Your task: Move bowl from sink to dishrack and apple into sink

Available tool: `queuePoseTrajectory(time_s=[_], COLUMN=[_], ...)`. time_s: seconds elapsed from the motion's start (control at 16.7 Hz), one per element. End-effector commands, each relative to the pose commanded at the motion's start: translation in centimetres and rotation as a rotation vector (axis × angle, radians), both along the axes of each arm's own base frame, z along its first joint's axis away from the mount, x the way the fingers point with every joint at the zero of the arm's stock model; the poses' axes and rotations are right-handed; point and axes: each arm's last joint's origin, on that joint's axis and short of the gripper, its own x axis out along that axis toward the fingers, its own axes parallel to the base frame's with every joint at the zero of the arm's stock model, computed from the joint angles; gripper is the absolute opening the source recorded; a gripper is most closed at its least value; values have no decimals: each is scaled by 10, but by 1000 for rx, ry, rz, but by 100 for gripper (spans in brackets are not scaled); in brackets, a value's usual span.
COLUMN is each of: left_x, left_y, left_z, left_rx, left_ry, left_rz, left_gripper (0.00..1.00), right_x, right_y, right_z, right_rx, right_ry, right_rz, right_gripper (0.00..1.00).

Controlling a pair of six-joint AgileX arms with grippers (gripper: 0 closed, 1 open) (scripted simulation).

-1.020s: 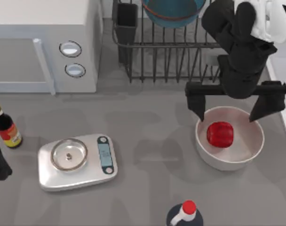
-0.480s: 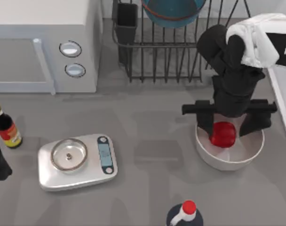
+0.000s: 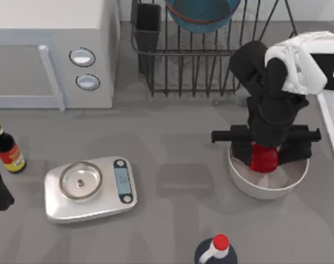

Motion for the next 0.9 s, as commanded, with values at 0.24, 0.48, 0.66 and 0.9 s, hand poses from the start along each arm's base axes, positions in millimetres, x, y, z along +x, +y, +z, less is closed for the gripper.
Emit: queuePoseTrajectory(time_s=[0.24,0.48,0.66,0.9], left_x=[0,0,0,0], left_y=[0,0,0,0], left_z=[0,0,0,0], left_rx=[0,0,0,0], left_ry=[0,0,0,0], left_rz=[0,0,0,0], left_gripper=[100,100,100,100], right_x=[0,0,0,0], right_y=[0,0,0,0], right_z=[0,0,0,0], right_rx=[0,0,0,0], right_ry=[0,0,0,0], right_rz=[0,0,0,0], right_gripper=[77,47,25,0])
